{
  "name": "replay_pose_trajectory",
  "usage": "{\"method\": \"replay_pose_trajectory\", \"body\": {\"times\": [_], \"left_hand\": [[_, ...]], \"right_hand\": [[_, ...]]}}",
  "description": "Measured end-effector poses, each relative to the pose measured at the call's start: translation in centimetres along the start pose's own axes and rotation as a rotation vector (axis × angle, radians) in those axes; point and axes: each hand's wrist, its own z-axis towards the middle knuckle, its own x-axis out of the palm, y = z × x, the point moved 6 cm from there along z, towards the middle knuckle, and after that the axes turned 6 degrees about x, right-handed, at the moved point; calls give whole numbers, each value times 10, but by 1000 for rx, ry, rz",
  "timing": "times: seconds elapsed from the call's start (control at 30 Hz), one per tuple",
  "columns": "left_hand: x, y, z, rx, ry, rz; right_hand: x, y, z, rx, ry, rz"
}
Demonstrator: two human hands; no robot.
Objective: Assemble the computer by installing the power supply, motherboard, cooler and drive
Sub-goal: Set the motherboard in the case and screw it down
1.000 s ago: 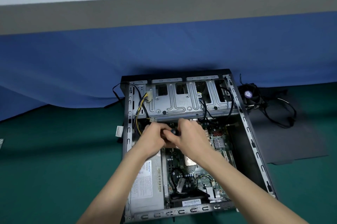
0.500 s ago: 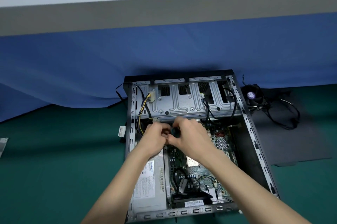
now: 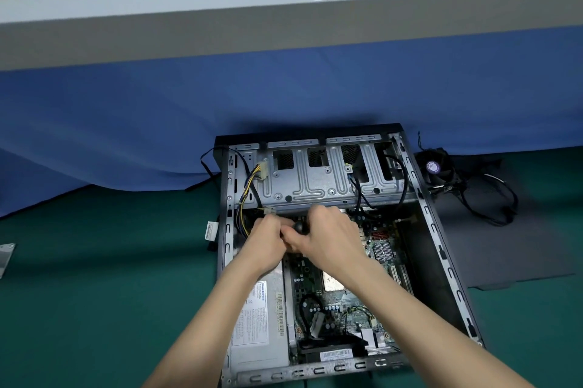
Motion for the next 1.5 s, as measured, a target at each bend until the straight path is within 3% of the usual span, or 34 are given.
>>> {"method": "replay_pose_trajectory", "body": {"times": [0.1, 0.27, 0.37, 0.53, 0.67, 0.9, 1.07, 1.2, 1.37, 1.5], "left_hand": [[-2, -2, 0, -7, -23, -31], [-1, -2, -1, -8, -22, 8], [-2, -3, -1, -11, -27, 11], [-2, -7, -3, 0, -11, -7], [-5, -8, -3, 7, -33, -30], [-4, -6, -2, -12, -50, 24], [-4, -9, -4, -32, -47, -67], [-4, -4, -2, -66, -64, 46], [0, 2, -2, -137, -32, 90], [14, -8, 4, -144, 70, 262]], "right_hand": [[4, 0, -3, -66, 32, 25], [2, -4, -1, 17, -21, -7], [5, -2, -4, -62, 5, 28], [2, -3, -2, 8, -25, 23], [6, 1, -6, -65, 13, 34], [8, 0, 2, -8, 29, 31], [11, -12, -3, 38, 30, 78], [5, -17, -9, 89, 52, 169], [-26, -63, -39, 239, -86, 453], [-50, -107, -68, 293, -230, 316]]}}
